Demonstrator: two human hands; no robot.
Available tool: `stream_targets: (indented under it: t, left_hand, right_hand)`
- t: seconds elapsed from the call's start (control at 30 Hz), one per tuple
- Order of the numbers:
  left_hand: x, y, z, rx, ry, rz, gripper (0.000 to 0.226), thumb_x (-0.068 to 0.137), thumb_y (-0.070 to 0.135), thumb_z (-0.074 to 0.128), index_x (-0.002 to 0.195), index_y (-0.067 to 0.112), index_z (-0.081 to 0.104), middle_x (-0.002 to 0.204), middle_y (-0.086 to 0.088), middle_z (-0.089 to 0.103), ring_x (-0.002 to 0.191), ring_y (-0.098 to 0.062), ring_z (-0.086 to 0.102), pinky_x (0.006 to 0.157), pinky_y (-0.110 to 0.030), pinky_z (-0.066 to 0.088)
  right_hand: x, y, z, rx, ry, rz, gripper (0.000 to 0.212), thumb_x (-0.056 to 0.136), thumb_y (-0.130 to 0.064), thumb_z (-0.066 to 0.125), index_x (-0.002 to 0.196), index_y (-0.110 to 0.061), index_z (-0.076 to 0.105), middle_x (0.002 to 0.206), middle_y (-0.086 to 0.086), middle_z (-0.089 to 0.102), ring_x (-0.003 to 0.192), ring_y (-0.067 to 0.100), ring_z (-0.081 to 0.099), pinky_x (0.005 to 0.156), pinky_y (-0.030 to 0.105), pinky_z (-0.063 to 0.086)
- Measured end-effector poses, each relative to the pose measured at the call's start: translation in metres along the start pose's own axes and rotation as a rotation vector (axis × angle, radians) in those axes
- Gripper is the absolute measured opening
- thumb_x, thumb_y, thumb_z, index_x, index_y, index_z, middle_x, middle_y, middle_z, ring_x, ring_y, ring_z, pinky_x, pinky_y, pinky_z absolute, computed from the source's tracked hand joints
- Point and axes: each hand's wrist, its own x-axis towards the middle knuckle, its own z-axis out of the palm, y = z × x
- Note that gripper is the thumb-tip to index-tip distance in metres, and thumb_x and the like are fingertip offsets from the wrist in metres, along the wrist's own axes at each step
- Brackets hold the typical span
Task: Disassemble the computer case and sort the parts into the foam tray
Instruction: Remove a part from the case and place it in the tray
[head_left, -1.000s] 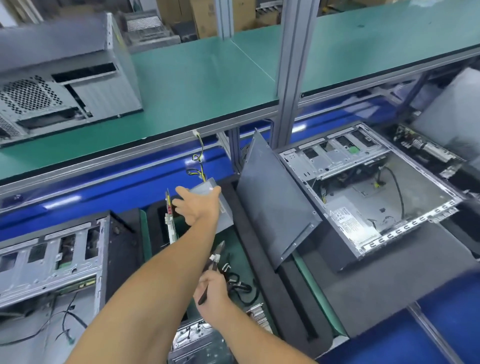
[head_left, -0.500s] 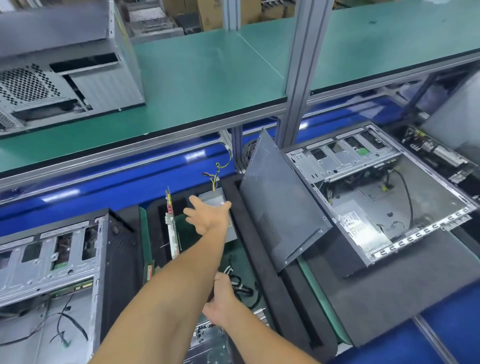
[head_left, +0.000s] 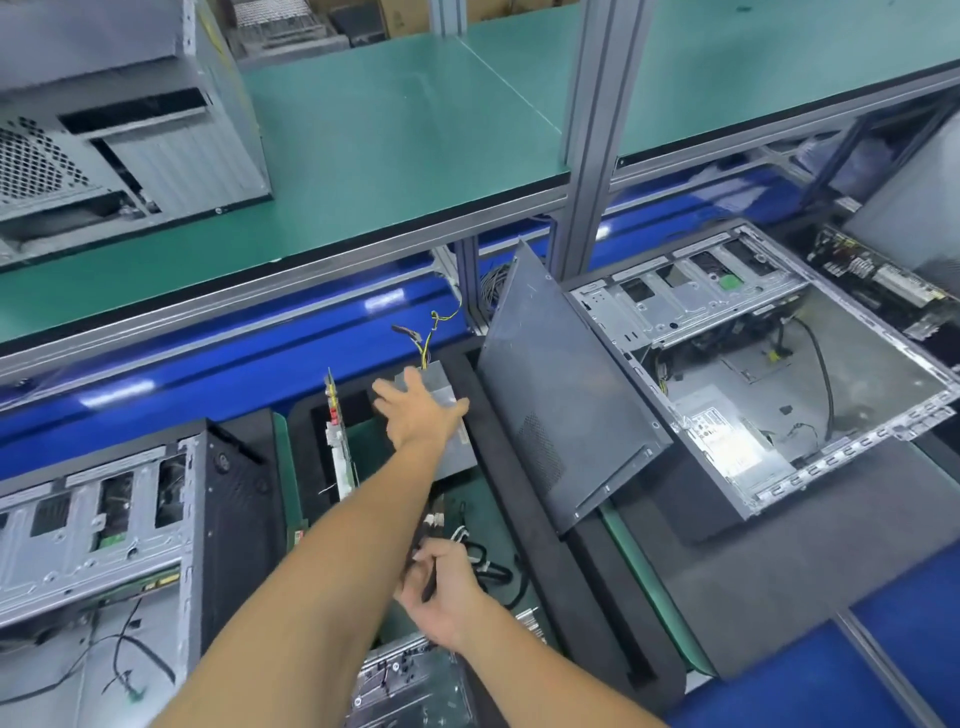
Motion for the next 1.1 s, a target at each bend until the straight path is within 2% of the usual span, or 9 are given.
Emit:
stream_targets:
  t: [0.07,0.17,0.3,0.37,0.47,0.8,0.9,1.0,1.1]
  left_hand:
    - [0.009,-0.003,-0.015,0.205,-0.121,0.156,0.095,0.075,0.068,0.077,0.143,0.019,0.034,0.148,-0.017,0.022,0.134,-0.038,0.030,0.091,-0.051,0.050]
    - [0.016,-0.004,-0.030,0.471,-0.278,0.373,0.109,0.072,0.075,0.075,0.151,0.017,0.028,0.148,-0.016,0.032,0.138,-0.036,0.033,0.099,-0.052,0.049]
    - [0.023,-0.010,-0.033,0.522,-0.526,0.448,0.133,0.071,0.071,0.079,0.159,0.014,-0.002,0.158,-0.023,0.015,0.149,-0.046,0.014,0.116,-0.059,0.033]
    - [0.027,-0.011,-0.032,0.521,-0.567,0.473,0.130,0.076,0.070,0.076,0.162,0.020,-0.007,0.165,-0.021,0.002,0.153,-0.048,0.000,0.120,-0.062,0.024]
    - [0.035,-0.009,-0.033,0.487,-0.577,0.590,0.090,0.088,0.063,0.068,0.159,0.040,0.017,0.169,-0.014,-0.005,0.154,-0.047,-0.001,0.118,-0.066,0.024]
    - [0.023,-0.011,-0.030,0.443,-0.500,0.617,0.054,0.081,0.051,0.081,0.122,0.034,0.050,0.156,-0.008,0.015,0.141,-0.044,0.024,0.103,-0.062,0.043]
    - [0.016,-0.017,-0.021,0.313,-0.468,0.555,0.050,0.072,0.038,0.090,0.108,0.033,0.055,0.142,-0.001,0.024,0.130,-0.033,0.029,0.097,-0.049,0.043]
    - [0.009,-0.017,-0.010,0.277,-0.404,0.493,0.049,0.067,0.033,0.093,0.099,0.035,0.056,0.135,0.003,0.025,0.123,-0.025,0.029,0.090,-0.046,0.047]
    - [0.012,-0.019,-0.006,0.248,-0.269,0.438,0.046,0.070,0.023,0.091,0.095,0.033,0.053,0.127,0.002,0.027,0.123,-0.031,0.032,0.101,-0.056,0.045]
  right_hand:
    - [-0.003,0.001,0.005,0.026,-0.049,-0.019,0.031,0.091,0.007,0.028,0.087,-0.005,0.056,0.094,0.023,0.073,0.078,0.034,0.074,0.065,0.044,0.060]
    - [-0.003,0.002,0.008,0.053,-0.106,-0.006,0.030,0.093,0.007,0.024,0.091,-0.008,0.049,0.125,0.032,0.065,0.121,0.042,0.062,0.098,0.059,0.049]
    - [0.000,0.005,0.004,0.012,-0.137,-0.007,0.034,0.089,0.010,0.020,0.085,-0.009,0.048,0.129,0.033,0.063,0.131,0.042,0.054,0.112,0.062,0.037]
    - [0.002,0.005,0.002,0.012,-0.148,-0.015,0.034,0.089,0.010,0.019,0.086,-0.008,0.048,0.127,0.033,0.063,0.130,0.043,0.055,0.111,0.061,0.039]
    - [0.003,0.005,0.001,-0.005,-0.163,-0.016,0.036,0.089,0.011,0.018,0.087,-0.008,0.048,0.127,0.032,0.064,0.129,0.042,0.056,0.109,0.061,0.041]
    - [0.000,0.007,0.005,0.015,-0.124,-0.003,0.035,0.087,0.012,0.019,0.090,-0.008,0.049,0.125,0.029,0.067,0.124,0.039,0.061,0.095,0.056,0.052]
    - [-0.008,0.004,0.008,-0.006,-0.133,-0.012,0.036,0.086,0.012,0.018,0.088,-0.009,0.048,0.096,0.022,0.073,0.086,0.033,0.074,0.068,0.043,0.060]
    - [-0.013,0.001,0.010,0.023,-0.077,0.015,0.037,0.089,0.012,0.019,0.079,-0.009,0.048,0.069,0.015,0.067,0.051,0.025,0.066,0.044,0.029,0.053]
    - [-0.012,0.000,0.011,0.030,-0.070,0.008,0.037,0.088,0.012,0.022,0.080,-0.009,0.052,0.067,0.013,0.061,0.050,0.026,0.057,0.050,0.030,0.052]
